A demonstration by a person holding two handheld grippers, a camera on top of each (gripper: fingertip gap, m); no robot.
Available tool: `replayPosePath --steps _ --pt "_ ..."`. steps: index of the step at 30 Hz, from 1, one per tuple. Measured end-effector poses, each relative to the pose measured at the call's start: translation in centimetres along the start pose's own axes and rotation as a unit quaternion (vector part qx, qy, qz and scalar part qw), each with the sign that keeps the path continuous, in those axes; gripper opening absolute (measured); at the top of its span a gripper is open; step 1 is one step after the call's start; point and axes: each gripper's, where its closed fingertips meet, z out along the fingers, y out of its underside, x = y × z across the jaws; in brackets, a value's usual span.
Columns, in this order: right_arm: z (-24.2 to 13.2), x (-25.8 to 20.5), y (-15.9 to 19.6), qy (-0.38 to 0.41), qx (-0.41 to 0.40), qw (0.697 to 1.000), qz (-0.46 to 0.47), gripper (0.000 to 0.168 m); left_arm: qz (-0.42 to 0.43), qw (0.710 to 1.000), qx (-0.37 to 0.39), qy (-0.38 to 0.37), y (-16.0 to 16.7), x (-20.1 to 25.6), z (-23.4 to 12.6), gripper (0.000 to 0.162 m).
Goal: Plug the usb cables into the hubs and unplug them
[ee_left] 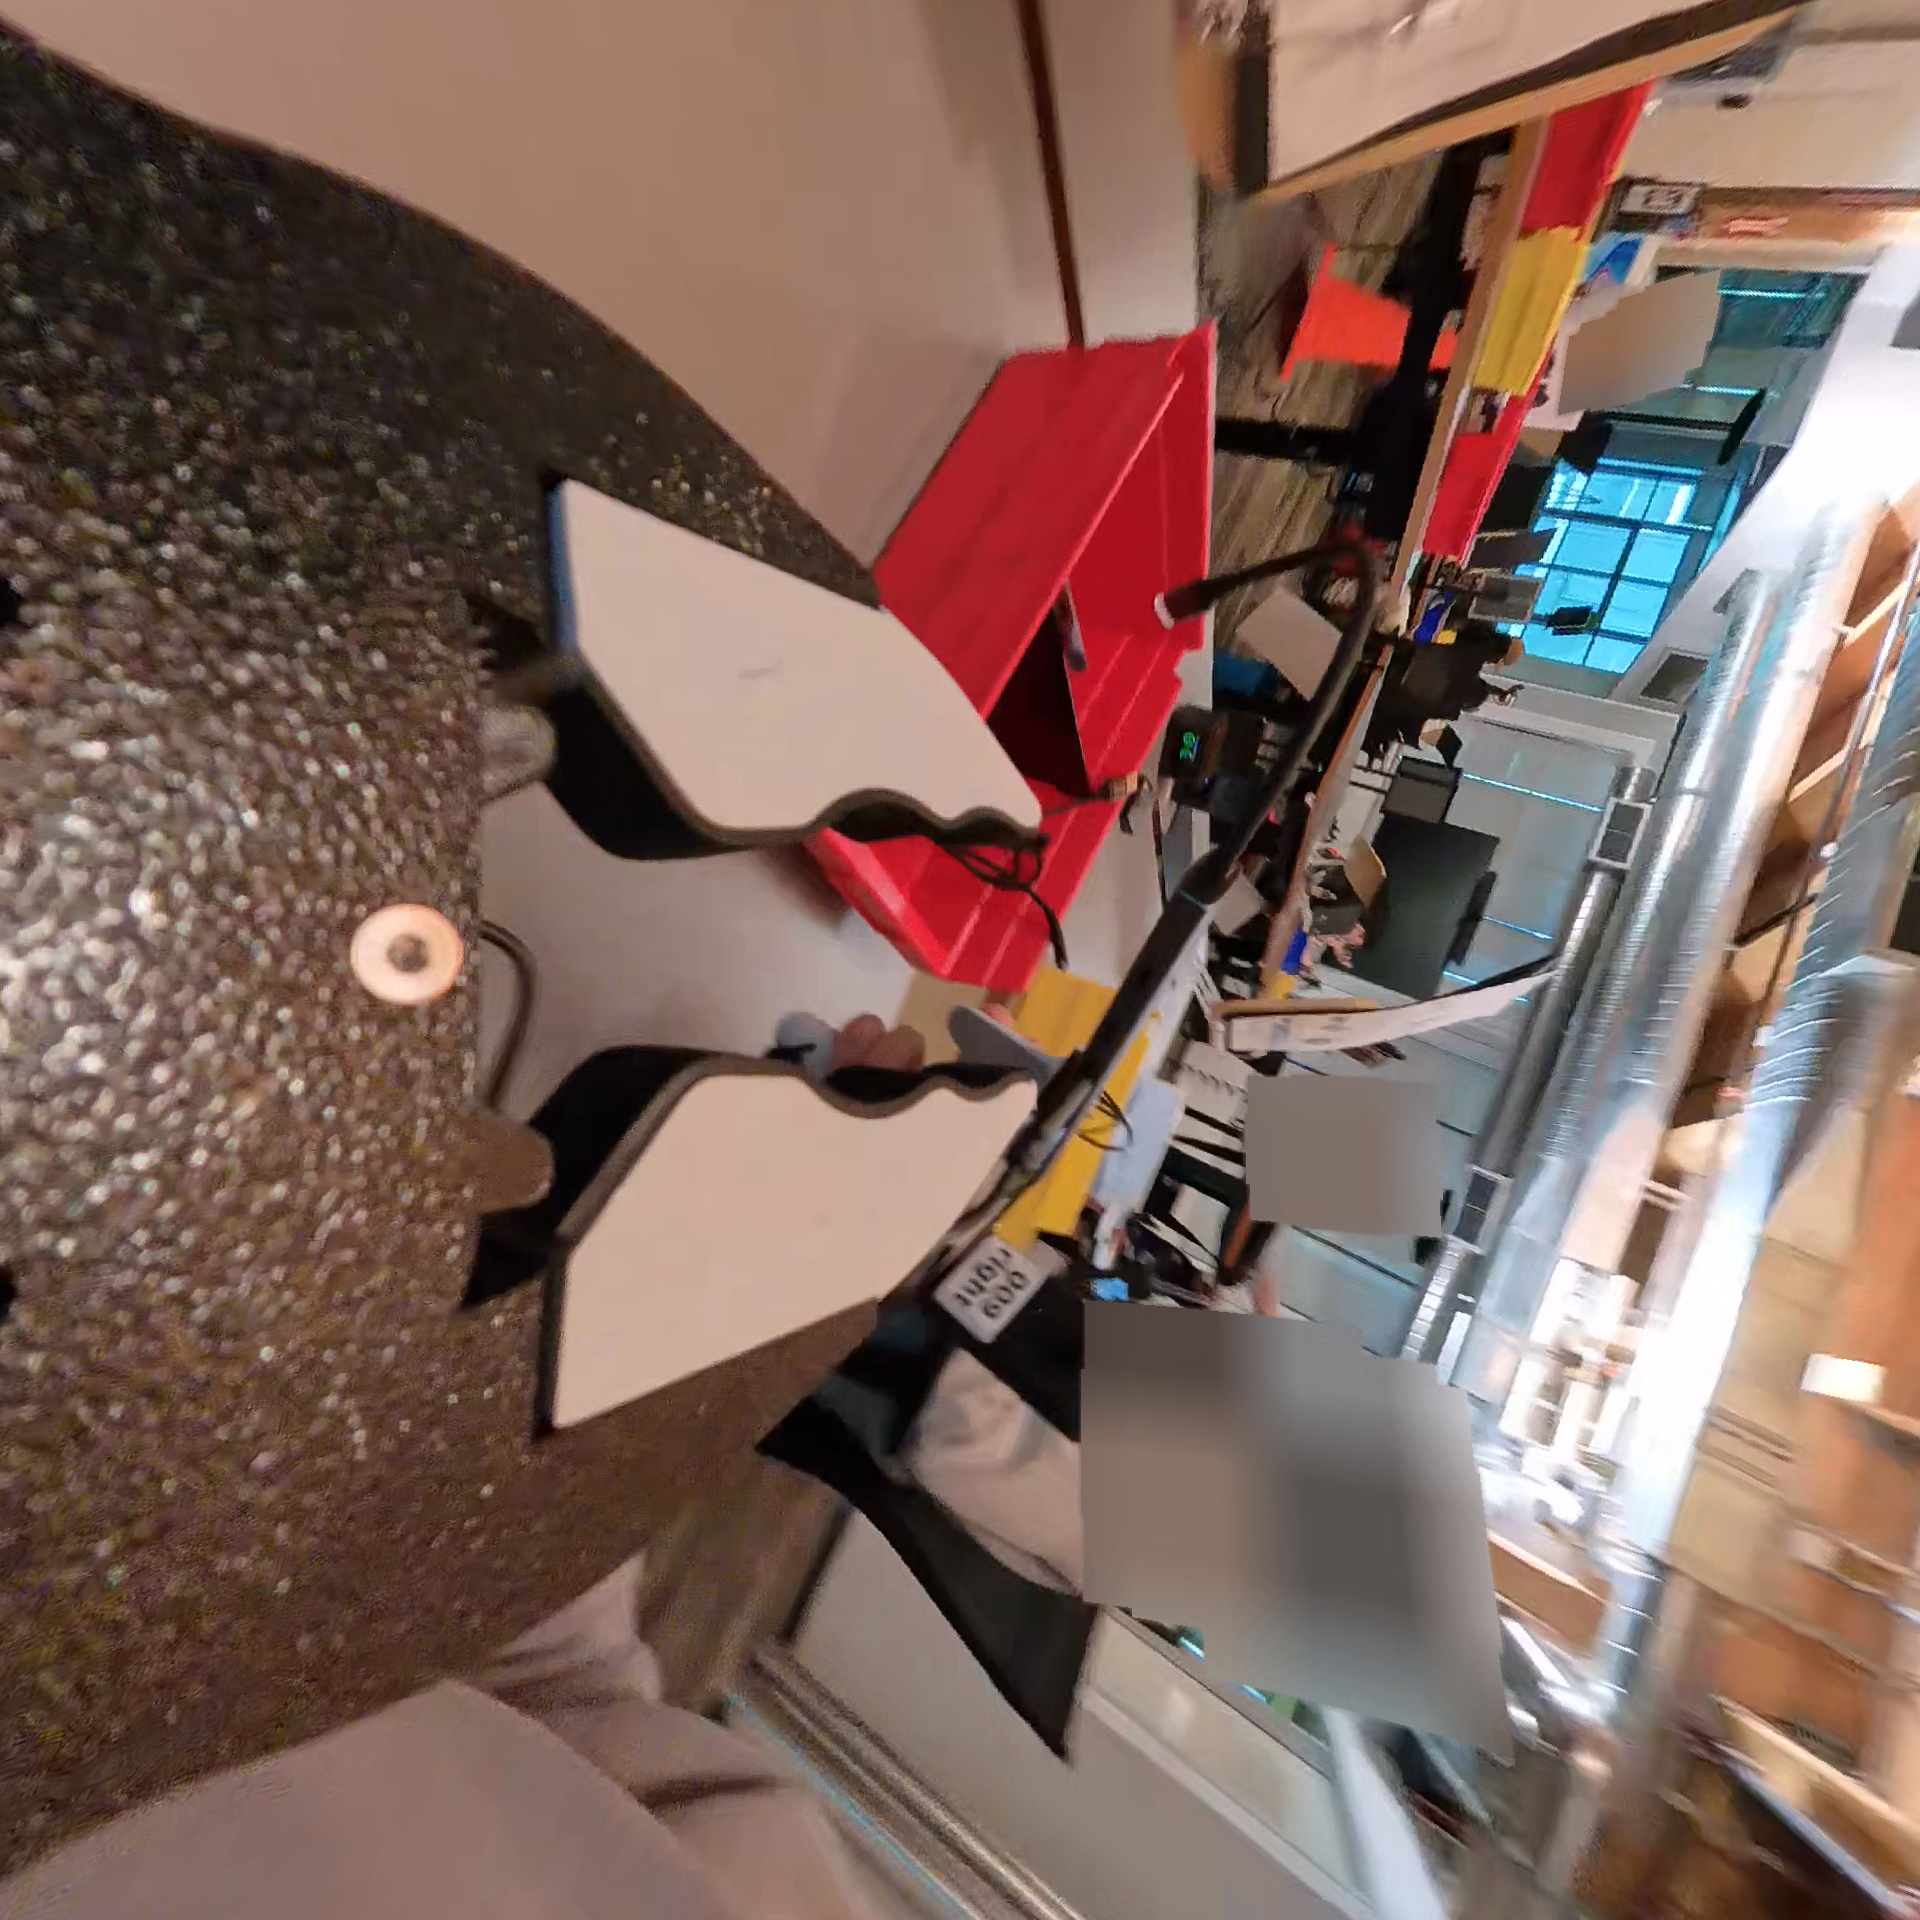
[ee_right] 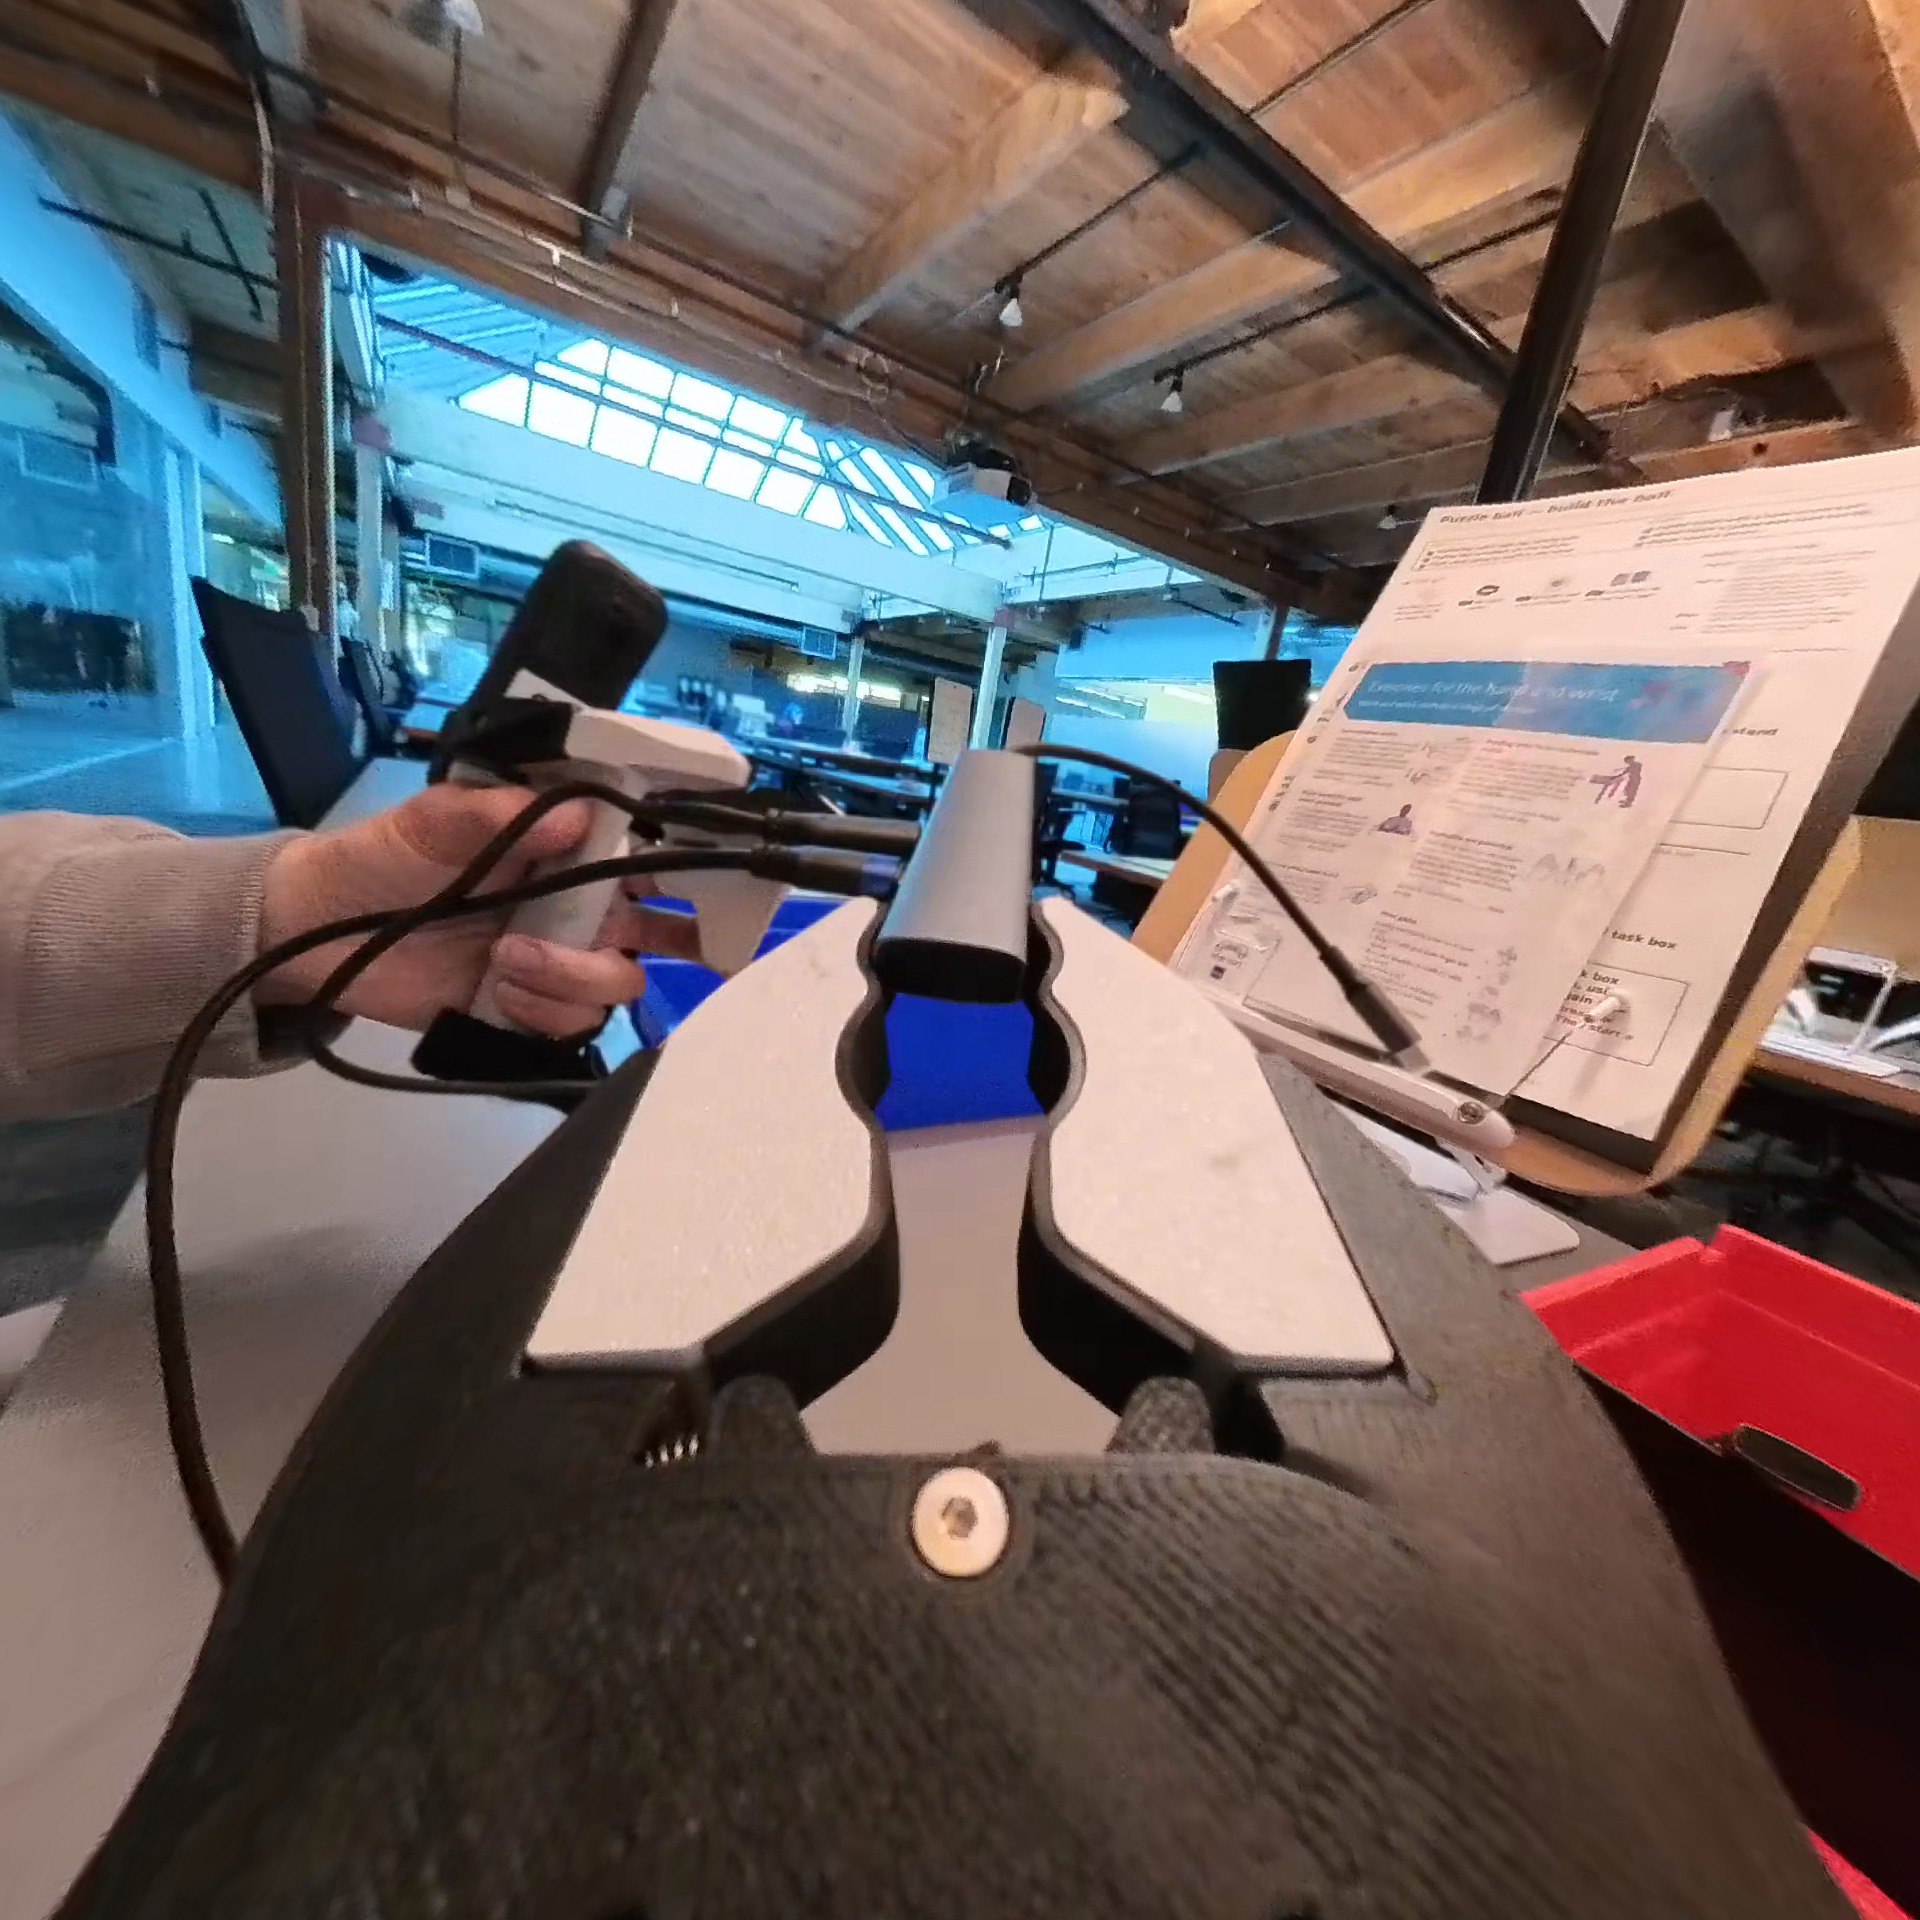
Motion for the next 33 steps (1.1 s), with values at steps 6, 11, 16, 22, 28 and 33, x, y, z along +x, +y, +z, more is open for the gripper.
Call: replayPosePath --steps 6,11,16,22,28,33 --pt "-0.3 0.7 0.2 0.012 0.007 1.0 0.016 0.023 0.242 0.945 -0.1 -0.197 -1.7 -5.7 -9.6 0.057" --pt "-0.6 1.2 0.8 0.017 -0.003 1.0 0.014 0.023 0.264 0.869 -0.281 -0.311 2.3 -12.6 -18.4 0.047" --pt "-0.6 1.1 0.8 0.015 0.006 0.999 0.031 0.023 0.215 0.88 -0.299 -0.3 5.5 -14.7 -17.9 0.034" --pt "-0.5 0.7 1.3 0.006 -0.019 1.0 0.014 0.023 0.175 0.873 -0.321 -0.324 7.0 -16.4 -17.7 0.003" --pt "-0.7 1.5 1.4 0.025 -0.016 0.999 0.022 0.023 0.319 0.852 -0.105 -0.402 -6.0 -11.2 -15.2 0.002" --pt "-0.8 2.1 1.4 0.033 0.005 0.998 0.06 0.023 0.289 0.938 -0.037 -0.188 -8.7 -0.7 -5.7 0.003"
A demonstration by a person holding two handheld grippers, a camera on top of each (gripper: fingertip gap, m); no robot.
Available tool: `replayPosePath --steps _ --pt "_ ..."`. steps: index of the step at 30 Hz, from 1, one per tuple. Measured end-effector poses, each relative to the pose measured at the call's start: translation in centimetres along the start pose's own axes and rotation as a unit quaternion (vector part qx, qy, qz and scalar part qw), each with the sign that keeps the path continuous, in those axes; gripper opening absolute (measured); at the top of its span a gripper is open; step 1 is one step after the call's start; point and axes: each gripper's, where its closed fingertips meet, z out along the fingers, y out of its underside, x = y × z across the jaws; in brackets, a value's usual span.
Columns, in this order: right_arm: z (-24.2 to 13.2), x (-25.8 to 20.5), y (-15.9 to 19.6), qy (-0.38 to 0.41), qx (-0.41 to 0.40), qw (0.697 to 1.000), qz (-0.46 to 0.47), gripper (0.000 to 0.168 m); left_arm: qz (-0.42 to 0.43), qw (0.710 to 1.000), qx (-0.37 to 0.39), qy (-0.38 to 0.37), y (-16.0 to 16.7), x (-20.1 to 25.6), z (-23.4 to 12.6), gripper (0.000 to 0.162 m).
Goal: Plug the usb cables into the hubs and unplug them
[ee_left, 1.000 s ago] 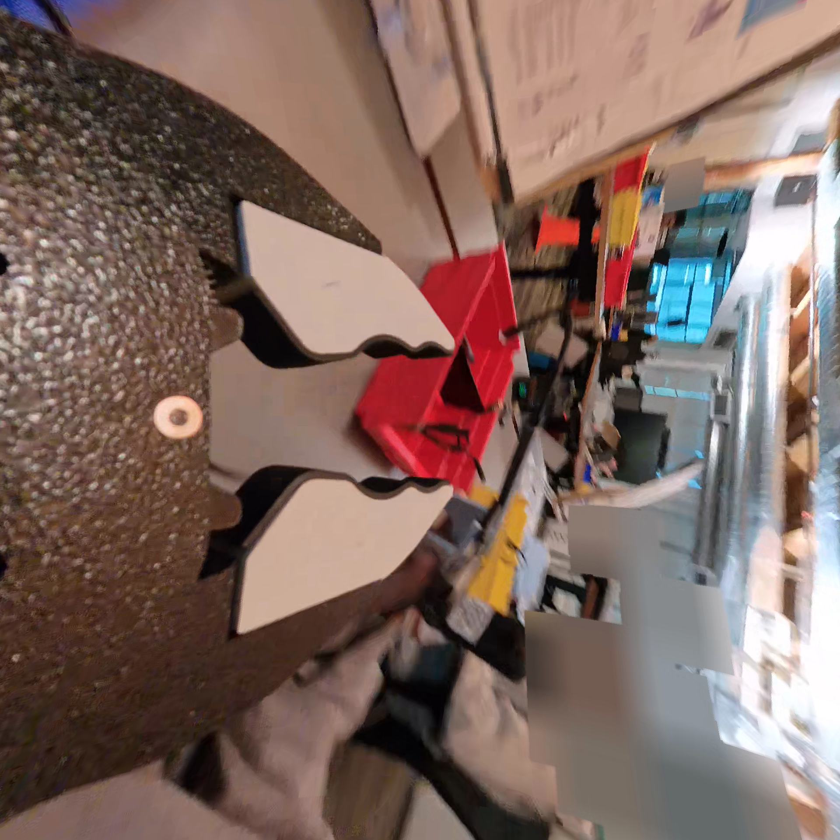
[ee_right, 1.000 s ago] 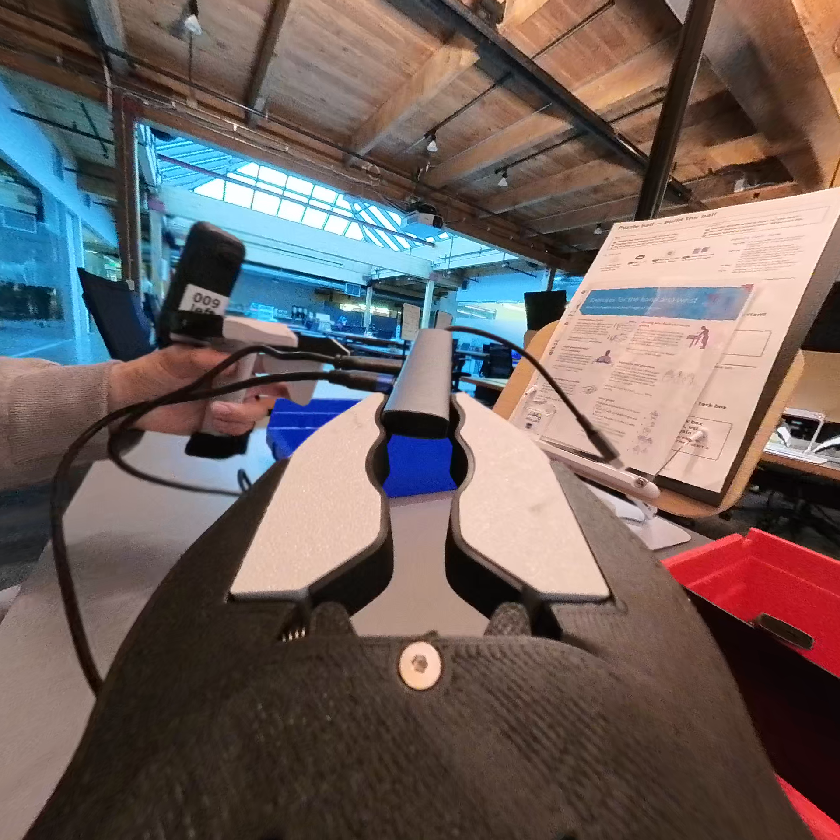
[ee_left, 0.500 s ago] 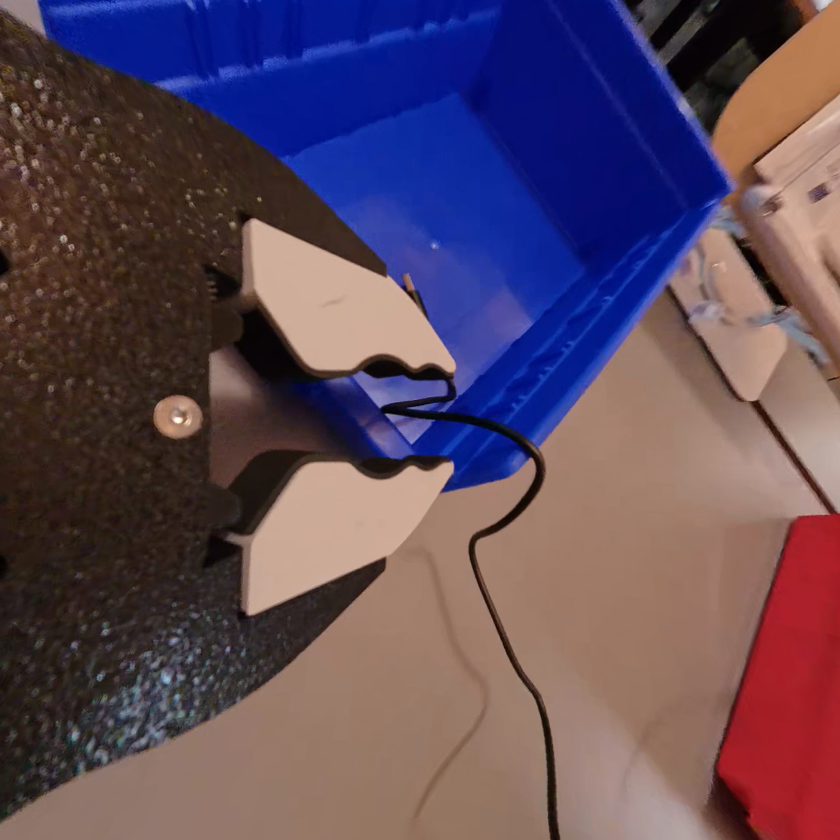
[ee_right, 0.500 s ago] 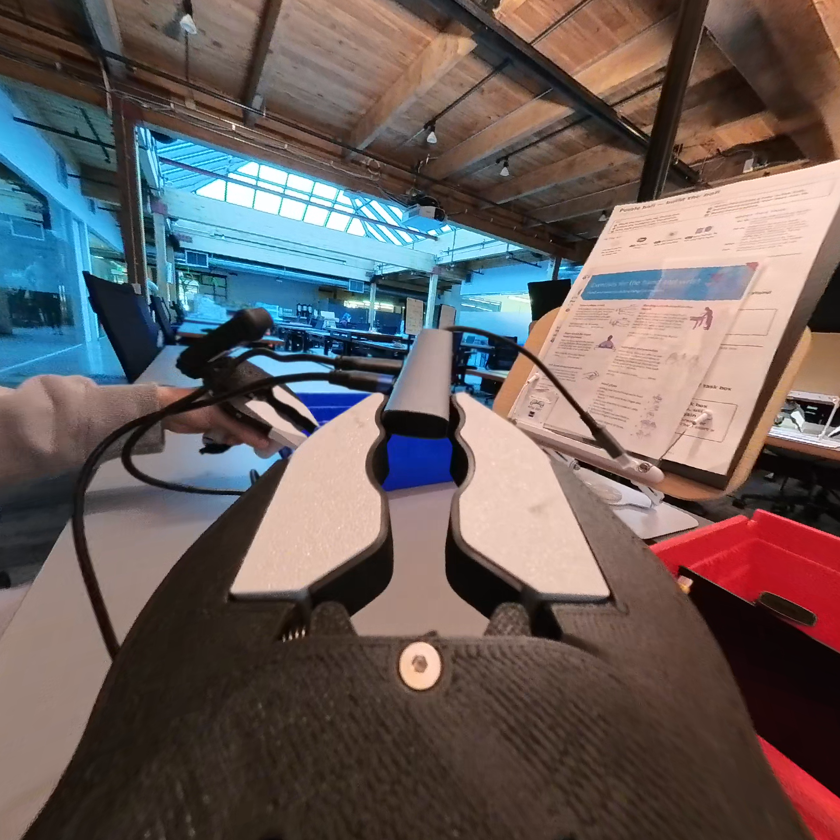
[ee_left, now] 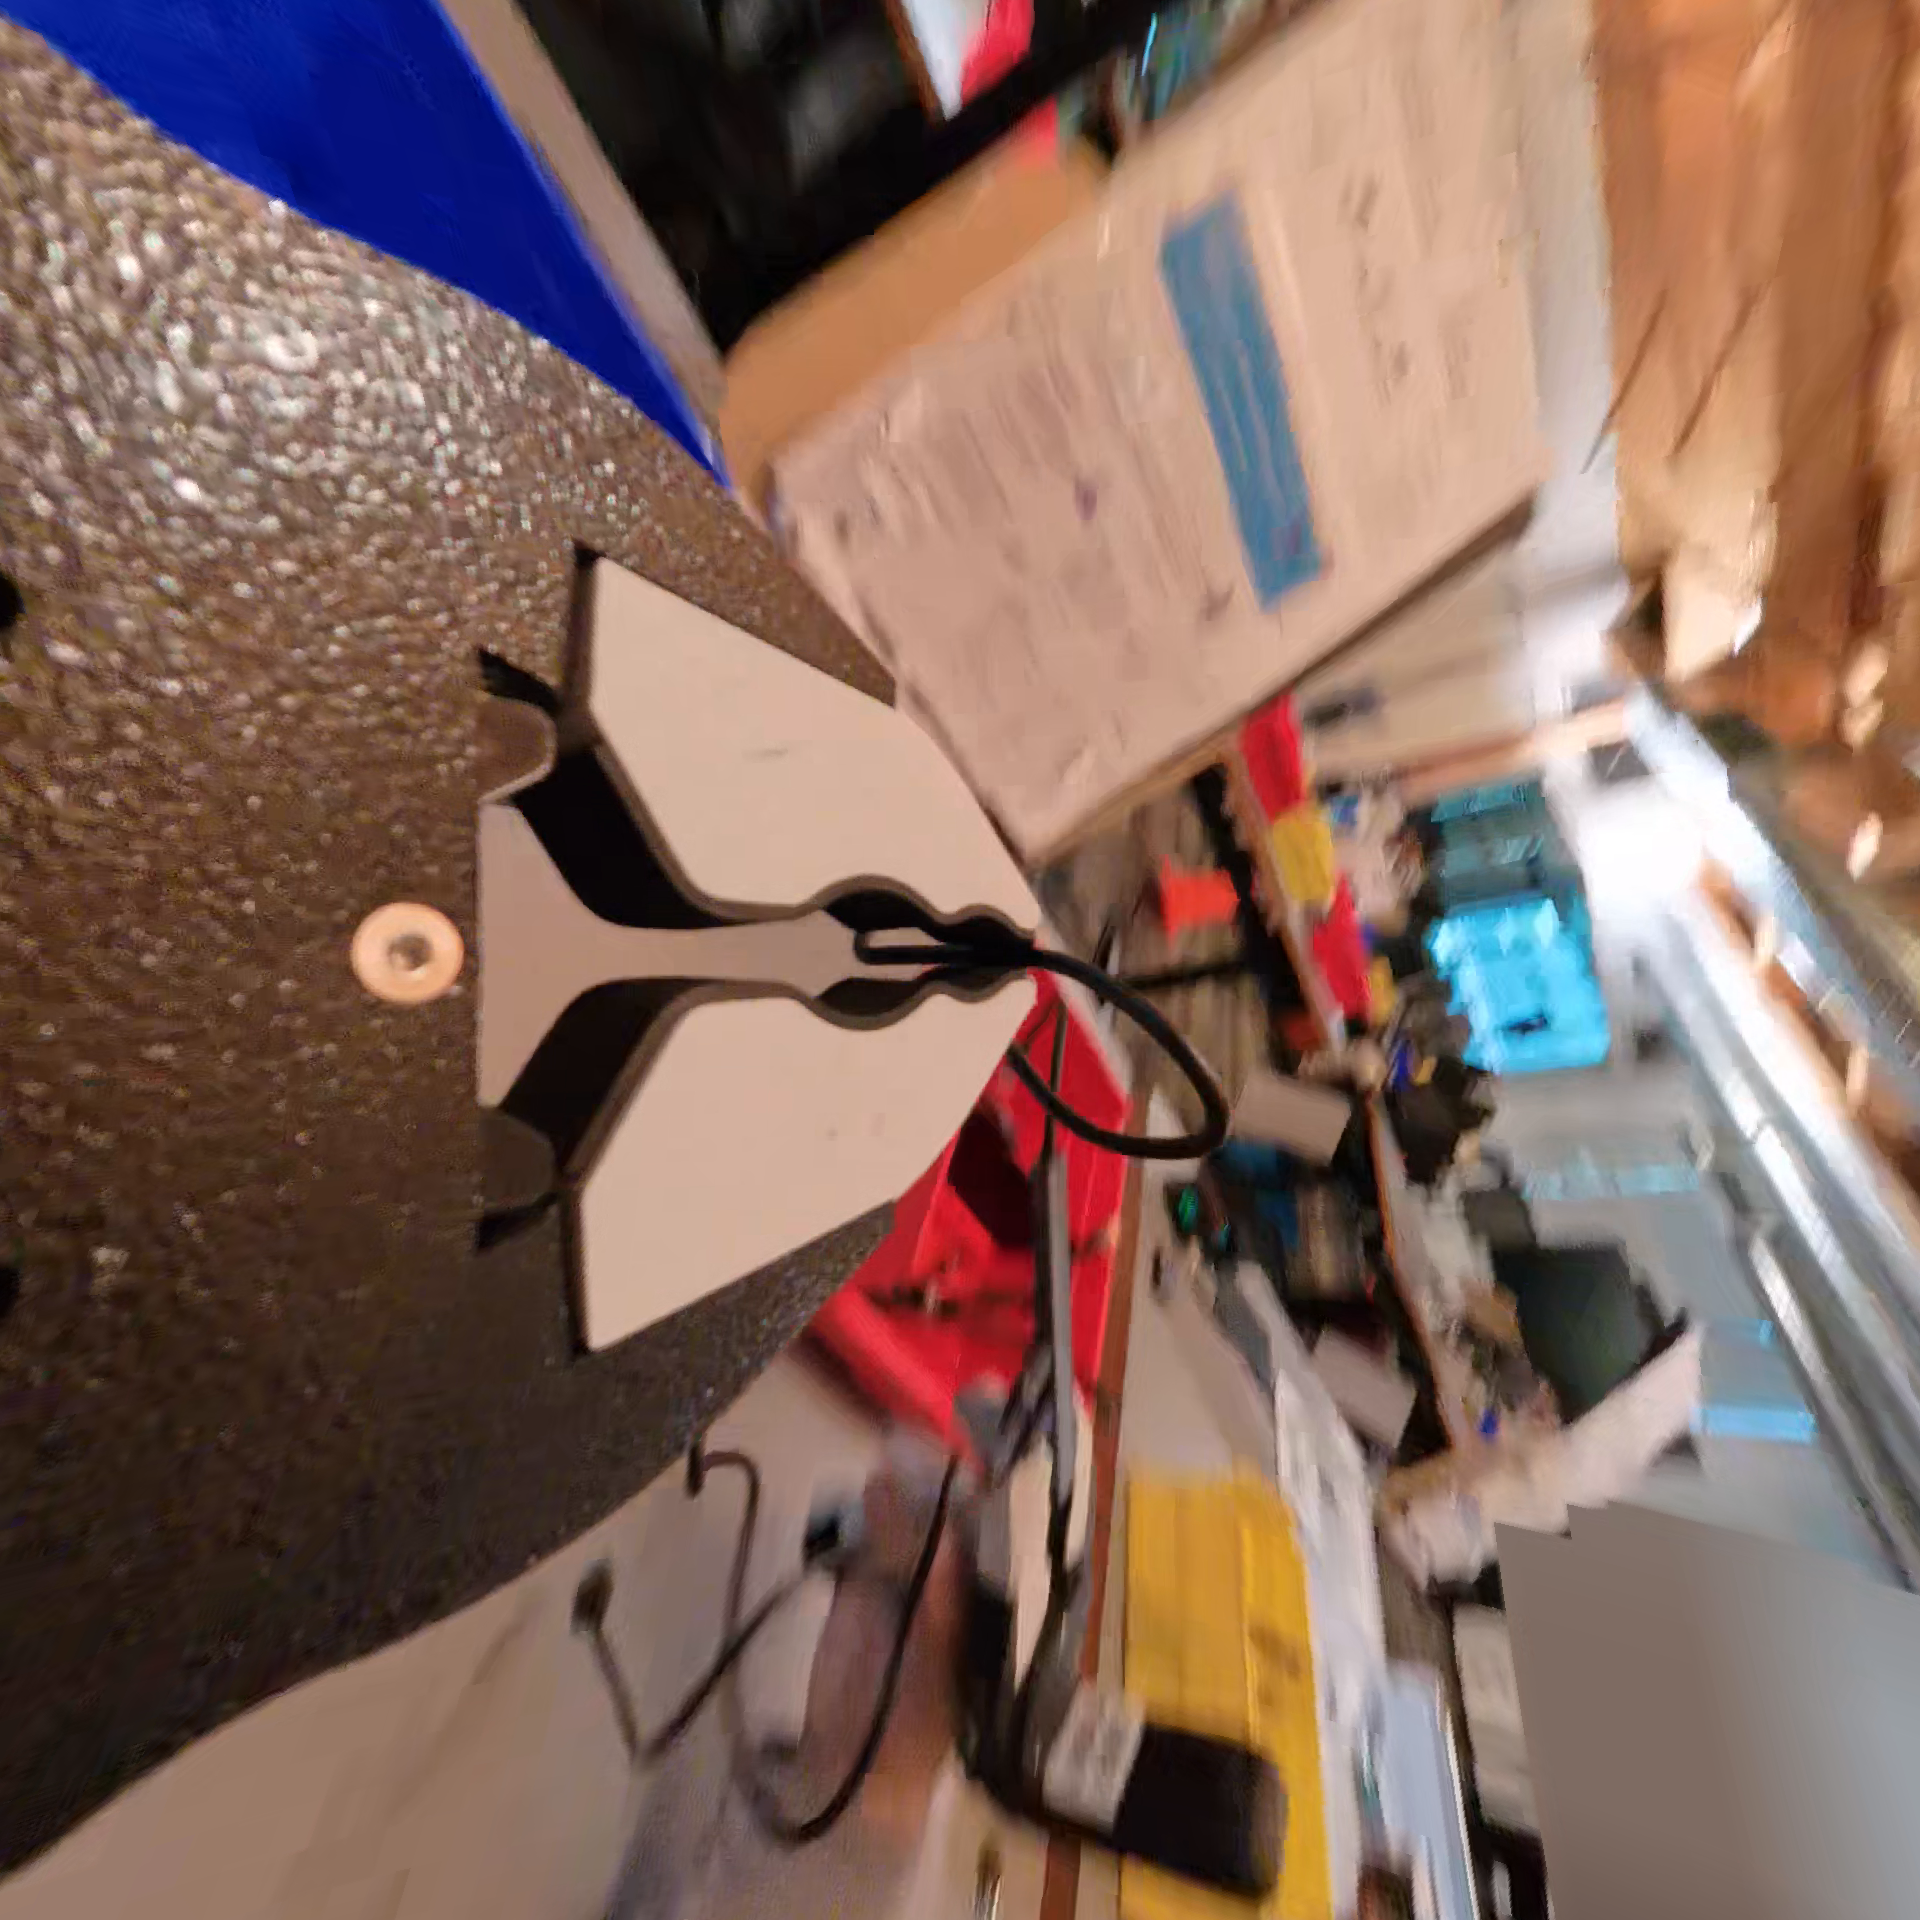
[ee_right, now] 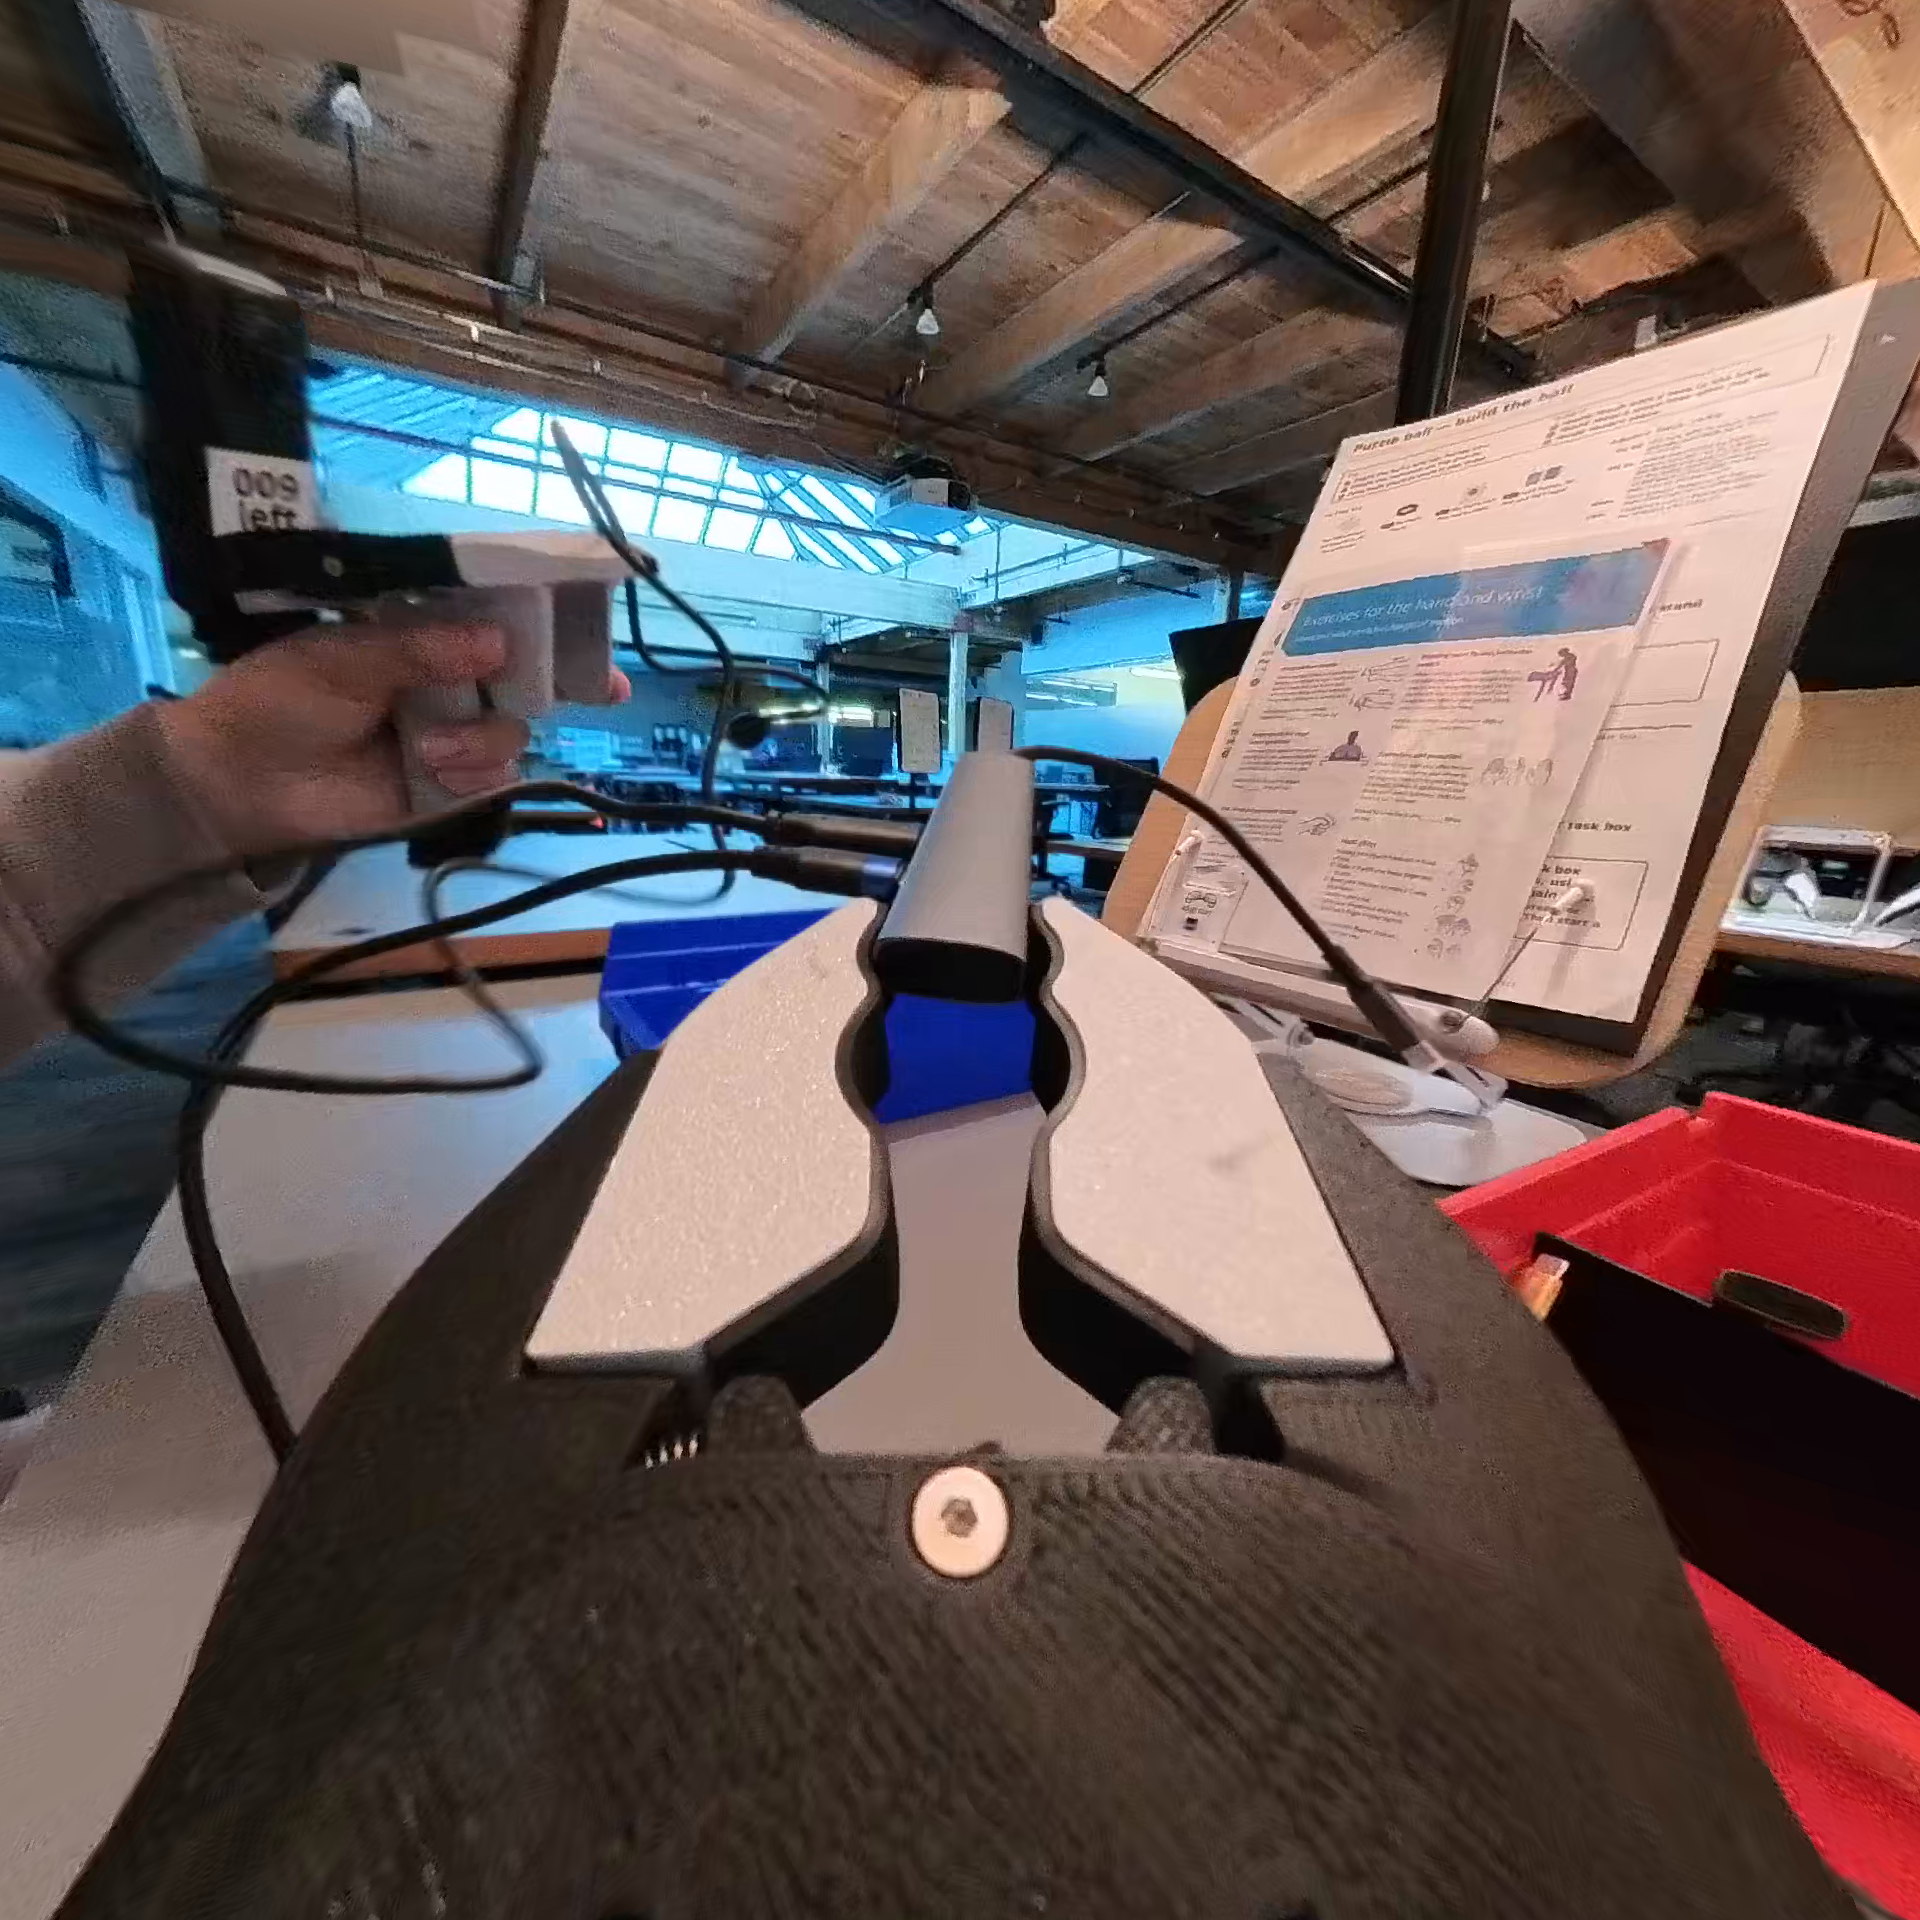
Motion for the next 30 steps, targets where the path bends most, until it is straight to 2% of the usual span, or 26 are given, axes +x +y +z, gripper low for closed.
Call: replayPosePath --steps 2,5,6,7,8,9,11,13,16,20,23,26,28,30 --pt "-0.2 0.2 -0.1 -0.002 0.007 1.0 0.021 0.023 -0.031 0.996 -0.05 0.065 2.6 2.7 2.2 0.003" --pt "-0.5 0.5 -0.2 -0.002 0.004 1.0 0.031 0.023 -0.059 0.966 -0.196 0.158 10.1 6.1 3.7 0.004" --pt "-0.7 0.5 0.0 -0.003 -0.004 1.0 0.029 0.023 -0.059 0.949 -0.249 0.185 12.6 6.8 3.5 0.011" --pt "-0.8 0.6 0.3 -0.004 -0.014 1.0 0.027 0.023 -0.053 0.931 -0.29 0.215 14.4 7.3 3.0 0.029" --pt "-0.9 0.6 0.7 -0.008 -0.025 0.999 0.024 0.024 -0.041 0.919 -0.312 0.239 15.5 7.4 2.5 0.034" --pt "-1.0 0.3 1.1 -0.022 -0.038 0.999 0.026 0.023 -0.02 0.919 -0.309 0.244 15.6 7.0 2.3 0.036" --pt "-1.2 -0.5 1.8 -0.056 -0.059 0.996 0.035 0.023 0.038 0.935 -0.263 0.232 13.6 5.8 2.4 0.05" --pt "-1.2 -1.4 2.5 -0.092 -0.074 0.992 0.048 0.023 0.069 0.949 -0.195 0.24 10.2 5.8 2.6 0.048" --pt "-0.8 -3.2 3.1 -0.145 -0.079 0.985 0.059 0.023 0.064 0.936 -0.12 0.325 6.6 8.7 2.5 0.053" --pt "-0.6 -6.0 3.5 -0.216 -0.074 0.972 0.056 0.023 0.136 0.908 -0.162 0.361 9.1 10.4 3.0 0.063" --pt "-0.5 -6.9 4.4 -0.231 -0.101 0.967 0.029 0.023 0.113 0.899 -0.191 0.378 11.1 11.0 3.4 0.064" --pt "-0.4 -7.9 4.3 -0.25 -0.091 0.964 0.009 0.023 0.053 0.895 -0.182 0.405 11.4 12.4 3.4 0.057" --pt "-0.3 -8.3 3.8 -0.26 -0.071 0.963 0.009 0.023 0.037 0.883 -0.188 0.429 12.1 13.2 3.0 0.041" --pt "-0.3 -8.4 4.2 -0.262 -0.08 0.962 0.005 0.023 0.021 0.882 -0.191 0.431 12.5 13.6 3.0 0.033"
